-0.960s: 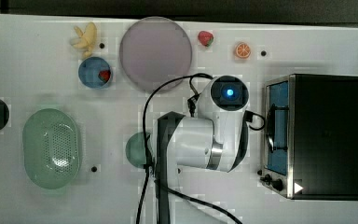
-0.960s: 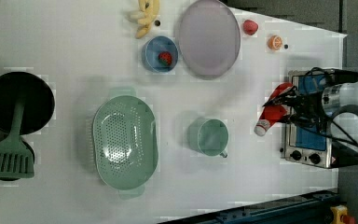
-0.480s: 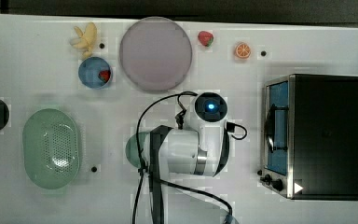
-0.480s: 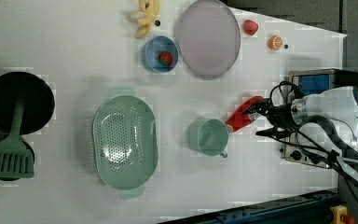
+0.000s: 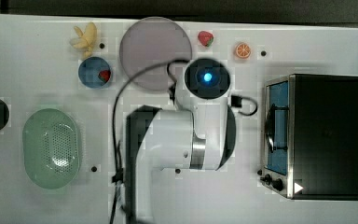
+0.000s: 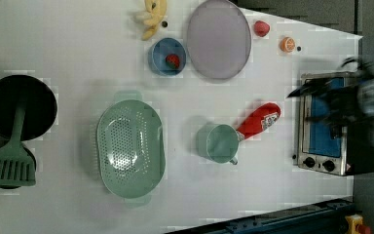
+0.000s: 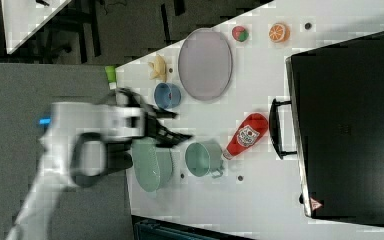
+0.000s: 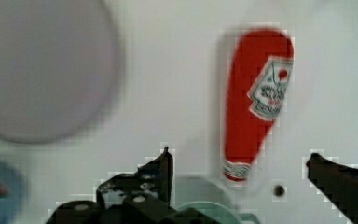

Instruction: Pick ketchup from strainer and place it on the table

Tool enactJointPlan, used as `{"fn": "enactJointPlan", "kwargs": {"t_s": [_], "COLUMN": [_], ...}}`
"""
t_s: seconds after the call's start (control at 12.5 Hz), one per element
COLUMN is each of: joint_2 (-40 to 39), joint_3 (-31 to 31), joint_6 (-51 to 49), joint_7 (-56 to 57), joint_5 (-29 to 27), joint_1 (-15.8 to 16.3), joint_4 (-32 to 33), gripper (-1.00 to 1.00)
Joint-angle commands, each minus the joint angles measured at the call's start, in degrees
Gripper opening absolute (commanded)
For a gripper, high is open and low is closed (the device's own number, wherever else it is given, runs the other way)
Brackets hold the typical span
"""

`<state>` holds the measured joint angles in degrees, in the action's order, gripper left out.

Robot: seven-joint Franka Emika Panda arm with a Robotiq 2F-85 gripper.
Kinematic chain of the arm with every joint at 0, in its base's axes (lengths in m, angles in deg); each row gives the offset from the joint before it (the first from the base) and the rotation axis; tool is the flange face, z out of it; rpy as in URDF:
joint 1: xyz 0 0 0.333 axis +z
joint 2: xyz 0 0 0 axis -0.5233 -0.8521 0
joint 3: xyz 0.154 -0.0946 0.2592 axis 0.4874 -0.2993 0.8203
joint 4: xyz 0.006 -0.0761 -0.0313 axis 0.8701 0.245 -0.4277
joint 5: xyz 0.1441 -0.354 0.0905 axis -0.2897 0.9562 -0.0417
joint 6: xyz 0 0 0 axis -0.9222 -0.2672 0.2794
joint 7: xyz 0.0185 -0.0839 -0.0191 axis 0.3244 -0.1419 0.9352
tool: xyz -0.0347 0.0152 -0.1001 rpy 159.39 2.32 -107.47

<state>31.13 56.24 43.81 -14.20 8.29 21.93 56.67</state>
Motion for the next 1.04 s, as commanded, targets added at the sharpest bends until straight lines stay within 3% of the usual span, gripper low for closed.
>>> {"fn": "enactJointPlan", "kwargs": {"t_s": [0.08,0.48,1.04], "joint_2": [3.3,3.3,2.9], "joint_3": [1.5,1.8,0.7], "joint_6": [-5.7,-22.9,-23.3], "joint_7": [-0.1,-0.3,-0.3], "joint_5": [0.0,0.0,0.0], "joint_1": [0.3,0.0,0.0], "joint_4": [-9.7,-21.1,-21.8], "gripper": [1.00,1.00,1.00]}}
